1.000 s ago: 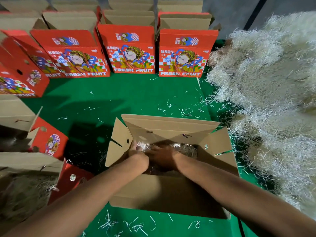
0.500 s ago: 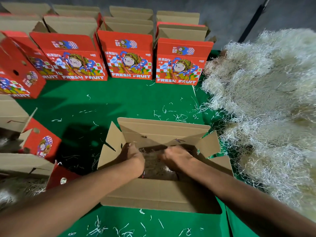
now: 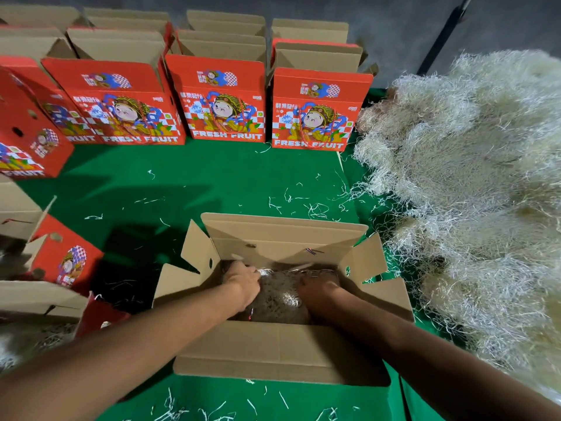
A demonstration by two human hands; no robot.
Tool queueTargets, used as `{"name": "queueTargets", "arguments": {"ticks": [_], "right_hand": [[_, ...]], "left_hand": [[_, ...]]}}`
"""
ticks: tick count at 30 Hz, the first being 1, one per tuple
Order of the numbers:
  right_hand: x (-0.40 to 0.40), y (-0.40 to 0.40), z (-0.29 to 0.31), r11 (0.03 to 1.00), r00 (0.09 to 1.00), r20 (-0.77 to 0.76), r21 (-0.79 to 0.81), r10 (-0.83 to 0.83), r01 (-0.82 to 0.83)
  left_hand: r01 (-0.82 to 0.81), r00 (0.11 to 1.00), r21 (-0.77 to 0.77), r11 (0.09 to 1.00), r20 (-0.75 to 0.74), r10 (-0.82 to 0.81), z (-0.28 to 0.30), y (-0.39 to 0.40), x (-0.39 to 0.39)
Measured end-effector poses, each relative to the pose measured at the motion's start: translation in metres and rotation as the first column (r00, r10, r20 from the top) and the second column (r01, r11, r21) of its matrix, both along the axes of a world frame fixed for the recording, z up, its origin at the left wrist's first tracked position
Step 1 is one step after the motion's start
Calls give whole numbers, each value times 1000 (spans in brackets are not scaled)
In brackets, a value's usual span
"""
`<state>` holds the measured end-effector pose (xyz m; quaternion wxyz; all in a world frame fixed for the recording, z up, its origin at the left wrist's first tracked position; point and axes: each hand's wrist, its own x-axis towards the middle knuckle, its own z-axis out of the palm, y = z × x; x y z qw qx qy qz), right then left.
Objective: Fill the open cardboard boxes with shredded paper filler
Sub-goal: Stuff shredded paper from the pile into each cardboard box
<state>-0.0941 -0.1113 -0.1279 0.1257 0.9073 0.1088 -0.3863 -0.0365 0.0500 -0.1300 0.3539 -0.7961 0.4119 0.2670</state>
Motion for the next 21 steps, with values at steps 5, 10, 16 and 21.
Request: {"name": "queueTargets", "arguments": {"ticks": [5, 10, 16, 21], "right_hand": [[5, 6, 11, 998, 995, 95, 55, -16, 11], [12, 6, 20, 984, 978, 184, 124, 100, -124], [7, 2, 7, 992, 996, -4, 83, 92, -91], [3, 6, 14, 998, 998, -4, -22, 56, -56]], "left_hand": [[-114, 993, 115, 987, 37, 110, 4, 3, 1], [85, 996, -340, 936, 20, -84, 21, -9, -2], [73, 990, -171, 983, -103, -91, 0, -3, -1], [37, 995, -68, 997, -92, -43, 3, 0, 0]]}}
